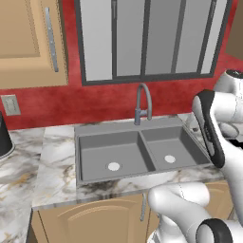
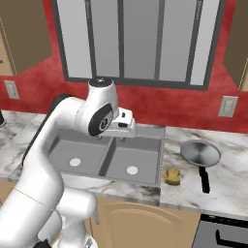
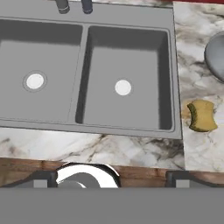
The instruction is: Pick the pan and sponge and place them into the sink. Then turn on the water.
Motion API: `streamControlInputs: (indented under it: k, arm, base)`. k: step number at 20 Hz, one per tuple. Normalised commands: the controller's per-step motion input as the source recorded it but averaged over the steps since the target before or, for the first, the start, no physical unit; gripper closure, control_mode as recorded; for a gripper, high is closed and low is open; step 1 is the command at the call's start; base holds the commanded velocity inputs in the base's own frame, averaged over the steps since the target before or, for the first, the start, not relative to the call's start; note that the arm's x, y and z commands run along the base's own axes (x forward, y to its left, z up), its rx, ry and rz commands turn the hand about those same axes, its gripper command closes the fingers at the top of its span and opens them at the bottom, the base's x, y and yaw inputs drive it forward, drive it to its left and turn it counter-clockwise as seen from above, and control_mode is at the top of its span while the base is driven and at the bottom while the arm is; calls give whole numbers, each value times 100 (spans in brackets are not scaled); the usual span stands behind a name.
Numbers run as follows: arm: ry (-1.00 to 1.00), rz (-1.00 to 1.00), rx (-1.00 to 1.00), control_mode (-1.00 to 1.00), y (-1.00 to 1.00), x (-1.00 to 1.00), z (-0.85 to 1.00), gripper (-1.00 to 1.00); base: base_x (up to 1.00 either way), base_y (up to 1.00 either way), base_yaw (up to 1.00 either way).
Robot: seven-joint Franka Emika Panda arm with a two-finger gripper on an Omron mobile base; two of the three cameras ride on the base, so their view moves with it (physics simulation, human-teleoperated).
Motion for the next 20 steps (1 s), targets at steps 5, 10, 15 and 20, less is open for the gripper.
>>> streamControlInputs:
  k: [5, 10, 15, 20]
  arm:
    - [11, -5, -28, -100, -99, -6, -33, -100]
    - [19, -13, -33, -100, -92, 6, -17, -100]
    - [20, -13, -7, -100, -100, 11, -7, -100]
    - [11, -1, 17, -100, -100, 13, -32, -100]
  base:
    - [0, 0, 0]
    - [0, 0, 0]
    - [0, 0, 0]
    - [0, 0, 0]
